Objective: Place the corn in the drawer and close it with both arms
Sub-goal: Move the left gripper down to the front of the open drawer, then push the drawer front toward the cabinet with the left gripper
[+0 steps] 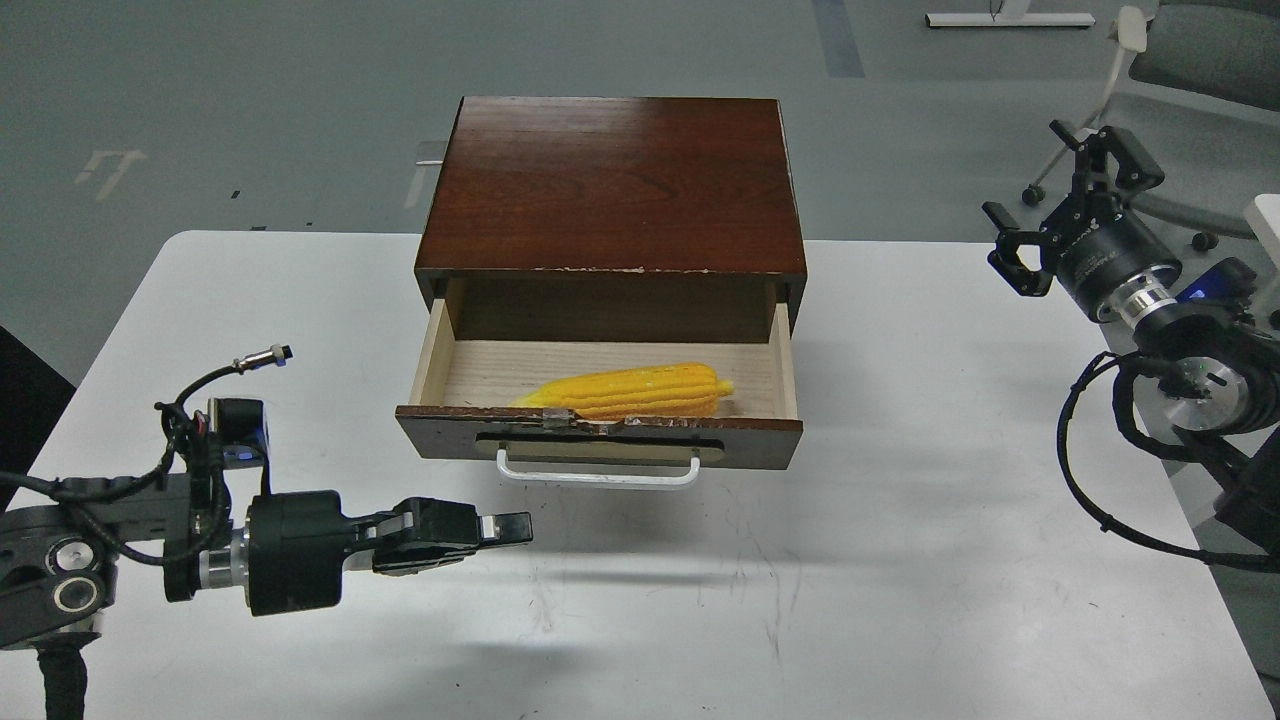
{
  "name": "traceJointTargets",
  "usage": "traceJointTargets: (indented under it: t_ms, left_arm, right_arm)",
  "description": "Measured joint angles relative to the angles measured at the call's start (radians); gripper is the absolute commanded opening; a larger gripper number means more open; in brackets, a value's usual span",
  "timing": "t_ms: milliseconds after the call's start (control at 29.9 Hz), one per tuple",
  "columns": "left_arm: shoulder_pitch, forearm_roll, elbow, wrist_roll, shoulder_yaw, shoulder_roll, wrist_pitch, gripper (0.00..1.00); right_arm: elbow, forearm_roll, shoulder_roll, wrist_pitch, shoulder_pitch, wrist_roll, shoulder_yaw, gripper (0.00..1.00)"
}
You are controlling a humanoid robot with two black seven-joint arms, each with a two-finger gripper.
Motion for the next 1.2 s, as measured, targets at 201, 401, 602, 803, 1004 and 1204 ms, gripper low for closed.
traceJointTargets:
  t_ms: [201,401,602,803,1004,1204]
  left_arm:
    - [0.021,-0.001,0.014,0.000,0.005,-0.030,0.034,0.08]
    - [0.043,0.001,0.016,0.000,0.009,-0.084,0.061,0.08]
    - [0.043,-0.003,0.044,0.000,-0.001,-0.130,0.080,0.11]
    - [0.039,0.000,0.074,0.000,-0.005,-0.167,0.087,0.10]
    - [0.041,0.005,0.103,0.000,-0.003,-0.188,0.121,0.11]
    - [0.036,0.005,0.128,0.000,-0.003,-0.196,0.123,0.11]
  right_arm:
    - [-0.002,-0.001,0.022,-0.001,0.004,0.000,0.000,0.98]
    - [-0.008,-0.003,0.023,-0.002,0.005,0.001,-0.012,0.99]
    - [-0.011,-0.005,0.017,-0.002,0.000,0.001,-0.020,0.99]
    - [-0.012,-0.006,0.016,-0.001,-0.009,0.001,-0.020,0.99]
    - [-0.011,-0.007,0.017,-0.001,-0.009,0.001,-0.020,0.99]
    - [-0.011,-0.010,0.019,-0.001,-0.009,0.001,-0.021,0.99]
